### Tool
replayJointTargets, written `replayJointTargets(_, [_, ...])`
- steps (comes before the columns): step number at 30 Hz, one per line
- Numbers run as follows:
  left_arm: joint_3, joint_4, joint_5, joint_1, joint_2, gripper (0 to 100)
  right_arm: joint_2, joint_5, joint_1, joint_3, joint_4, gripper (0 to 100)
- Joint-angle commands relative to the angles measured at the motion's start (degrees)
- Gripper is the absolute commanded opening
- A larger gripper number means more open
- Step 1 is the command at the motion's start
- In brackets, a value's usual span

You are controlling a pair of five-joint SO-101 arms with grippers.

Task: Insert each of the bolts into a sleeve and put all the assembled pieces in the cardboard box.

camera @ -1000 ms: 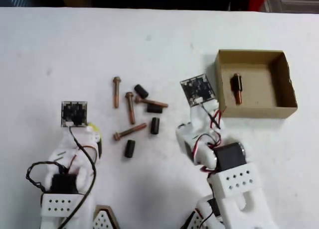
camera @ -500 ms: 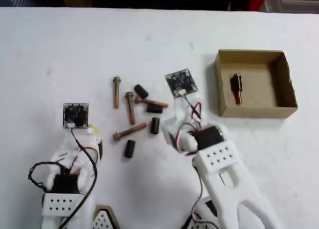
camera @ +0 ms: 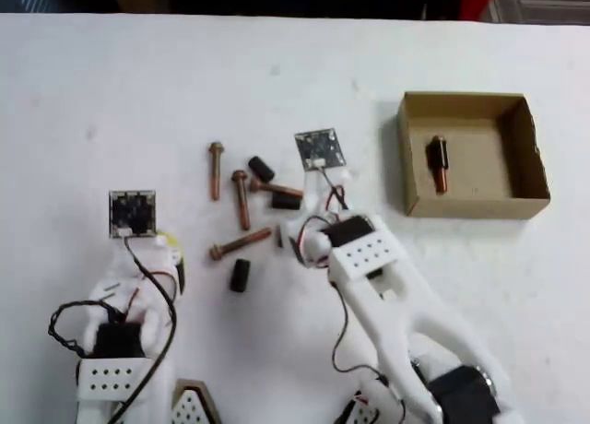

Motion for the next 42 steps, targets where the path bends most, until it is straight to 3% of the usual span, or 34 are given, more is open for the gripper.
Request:
replayJointTargets(1, [-0.97,-1.67,-0.18,-0.57,-0.48,2,3.38,-3.08,-0.22,-5.19,-1.01,7.0])
replayJointTargets(20, [-0.97,-1.49,-0.18,-0.48,-0.57,2,23.08,-13.45,-2.77,-18.81,-0.57,7.0])
replayJointTargets(33, [-0.97,-1.32,-0.18,-0.48,-0.57,2,28.09,-13.45,-2.86,-20.22,2.15,7.4])
replayJointTargets(38, [-0.97,-1.32,-0.18,-0.48,-0.57,2,28.18,-13.54,-2.95,-20.13,3.47,13.9])
replayJointTargets(42, [-0.88,-1.32,-0.26,-0.48,-0.57,2,28.35,-13.54,-2.95,-19.78,3.47,10.2])
